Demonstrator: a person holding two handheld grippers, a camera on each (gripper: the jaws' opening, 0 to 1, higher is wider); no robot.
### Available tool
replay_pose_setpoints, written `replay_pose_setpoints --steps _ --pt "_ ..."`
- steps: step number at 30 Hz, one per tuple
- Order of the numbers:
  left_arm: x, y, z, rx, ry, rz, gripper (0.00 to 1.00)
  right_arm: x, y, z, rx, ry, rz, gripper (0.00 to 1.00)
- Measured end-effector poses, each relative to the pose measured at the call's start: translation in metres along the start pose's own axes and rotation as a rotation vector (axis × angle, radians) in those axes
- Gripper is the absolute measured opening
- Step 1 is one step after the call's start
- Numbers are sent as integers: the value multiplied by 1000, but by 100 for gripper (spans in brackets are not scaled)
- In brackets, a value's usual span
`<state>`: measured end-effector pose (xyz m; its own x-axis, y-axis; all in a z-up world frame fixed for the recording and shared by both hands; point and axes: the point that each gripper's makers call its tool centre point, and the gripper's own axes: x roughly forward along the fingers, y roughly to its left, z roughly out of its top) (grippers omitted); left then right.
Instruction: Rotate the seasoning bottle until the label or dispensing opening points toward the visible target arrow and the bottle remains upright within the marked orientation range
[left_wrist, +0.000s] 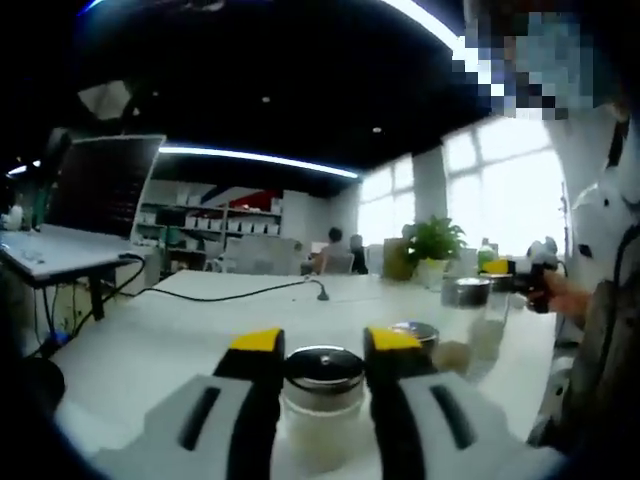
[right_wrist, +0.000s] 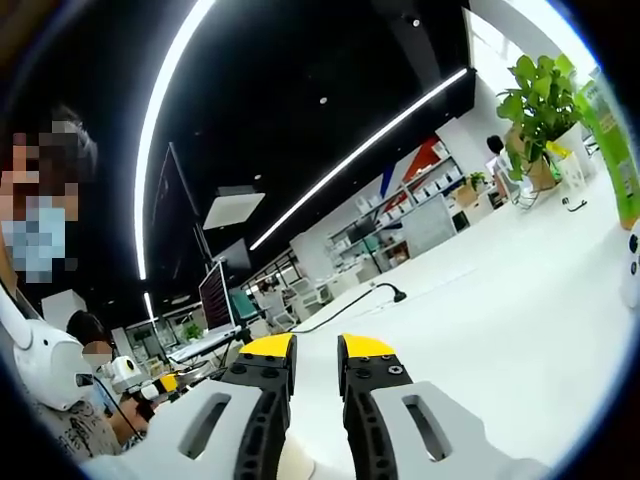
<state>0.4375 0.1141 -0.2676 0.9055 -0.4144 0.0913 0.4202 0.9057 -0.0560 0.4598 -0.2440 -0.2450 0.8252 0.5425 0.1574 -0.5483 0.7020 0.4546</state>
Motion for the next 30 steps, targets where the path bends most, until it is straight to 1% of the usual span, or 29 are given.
replay_pose_setpoints --steps 6,11,15,19,22,30 --pt "1 2 -1 -23 2 -9 33 0 -1 1 -1 -1 -1 15" --pt "2 3 -1 -41 13 -44 33 0 -1 0 -2 1 -2 15" --pt "3 6 -2 -56 17 -87 33 1 -1 -1 -3 6 -2 15" --pt "5 3 -3 -54 26 -131 33 0 -1 0 -5 5 -5 15" --pt "6 0 -4 -51 35 -180 33 1 -1 -1 -5 7 -6 15" --pt "9 -2 -5 -89 56 -276 33 2 0 -2 -8 16 -7 15"
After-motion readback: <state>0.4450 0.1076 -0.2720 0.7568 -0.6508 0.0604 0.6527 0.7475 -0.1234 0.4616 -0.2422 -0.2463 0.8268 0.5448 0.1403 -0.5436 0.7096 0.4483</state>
